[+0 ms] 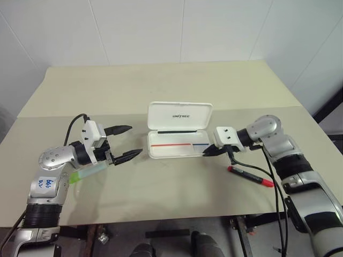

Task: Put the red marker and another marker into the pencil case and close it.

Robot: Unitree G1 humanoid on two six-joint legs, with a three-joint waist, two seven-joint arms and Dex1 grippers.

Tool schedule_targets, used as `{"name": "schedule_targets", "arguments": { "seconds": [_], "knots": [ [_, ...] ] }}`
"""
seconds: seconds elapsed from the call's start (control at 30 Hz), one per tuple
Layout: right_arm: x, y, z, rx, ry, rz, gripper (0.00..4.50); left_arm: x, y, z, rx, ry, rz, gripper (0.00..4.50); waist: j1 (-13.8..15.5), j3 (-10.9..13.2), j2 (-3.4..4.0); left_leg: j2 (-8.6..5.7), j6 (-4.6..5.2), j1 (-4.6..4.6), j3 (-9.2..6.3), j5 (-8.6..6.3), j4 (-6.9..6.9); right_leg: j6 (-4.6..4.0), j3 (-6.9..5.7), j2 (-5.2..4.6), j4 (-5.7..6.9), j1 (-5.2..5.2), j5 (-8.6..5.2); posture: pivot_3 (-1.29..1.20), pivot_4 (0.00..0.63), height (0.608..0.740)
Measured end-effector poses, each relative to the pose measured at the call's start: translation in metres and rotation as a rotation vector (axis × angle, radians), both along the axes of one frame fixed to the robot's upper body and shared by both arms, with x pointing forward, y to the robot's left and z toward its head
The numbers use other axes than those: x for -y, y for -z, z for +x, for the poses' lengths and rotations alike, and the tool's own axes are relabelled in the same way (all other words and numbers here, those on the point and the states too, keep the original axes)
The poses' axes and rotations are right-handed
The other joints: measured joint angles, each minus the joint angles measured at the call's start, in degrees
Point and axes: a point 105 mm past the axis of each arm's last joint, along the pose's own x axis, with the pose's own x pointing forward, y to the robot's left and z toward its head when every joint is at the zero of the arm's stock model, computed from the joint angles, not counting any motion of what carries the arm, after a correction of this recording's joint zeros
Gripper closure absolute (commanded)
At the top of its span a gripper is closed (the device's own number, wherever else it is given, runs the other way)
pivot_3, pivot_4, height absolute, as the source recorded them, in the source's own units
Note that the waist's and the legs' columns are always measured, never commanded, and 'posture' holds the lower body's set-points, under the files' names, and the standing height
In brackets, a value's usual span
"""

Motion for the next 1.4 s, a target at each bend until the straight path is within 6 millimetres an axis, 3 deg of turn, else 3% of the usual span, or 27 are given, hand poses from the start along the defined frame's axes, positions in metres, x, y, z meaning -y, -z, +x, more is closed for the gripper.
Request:
{"name": "schedule_targets", "arguments": {
  "seconds": [0.43,0.93,0.97,1.07,1.4],
  "knots": [
    [0.001,0.027,-0.04,-0.123,0.12,-0.025,4.48,0.005,0.003,0.0,-0.015,0.019,-0.004,0.0,0.86,0.0,0.0,0.0,0.08,-0.01,0.0,-0.04,0.05,0.0,0.0,-0.01,-0.07,0.05,0.0,0.0,0.15,0.74],
    [0.008,0.031,-0.042,-0.073,0.134,-0.056,4.48,0.006,0.005,-0.002,-0.031,0.022,-0.006,0.0,1.71,-0.02,-0.04,0.0,0.28,0.11,-0.02,-0.15,0.2,-0.02,0.0,0.01,-0.24,0.23,0.03,0.0,0.15,0.74],
    [0.009,0.031,-0.042,-0.072,0.136,-0.059,3.99,0.006,0.004,-0.002,-0.029,0.023,-0.005,0.0,1.86,-0.03,-0.05,0.0,0.28,0.11,-0.02,-0.15,0.2,-0.03,0.0,0.01,-0.24,0.23,0.03,0.0,0.15,0.74],
    [0.009,0.033,-0.041,-0.072,0.143,-0.068,3.13,0.008,0.002,-0.003,-0.02,0.03,-0.002,0.0,2.1,-0.03,-0.05,-0.01,0.28,0.1,-0.02,-0.15,0.2,-0.03,-0.01,0.01,-0.25,0.22,0.03,0.0,0.15,0.74],
    [0.002,0.029,-0.045,-0.108,0.153,-0.037,3.13,0.008,0.002,-0.003,-0.025,0.028,-0.003,0.0,2.04,-0.03,-0.05,0.0,0.28,0.07,-0.01,-0.16,0.12,-0.03,-0.01,0.01,-0.32,0.19,0.03,0.0,0.15,0.74]
  ]
}}
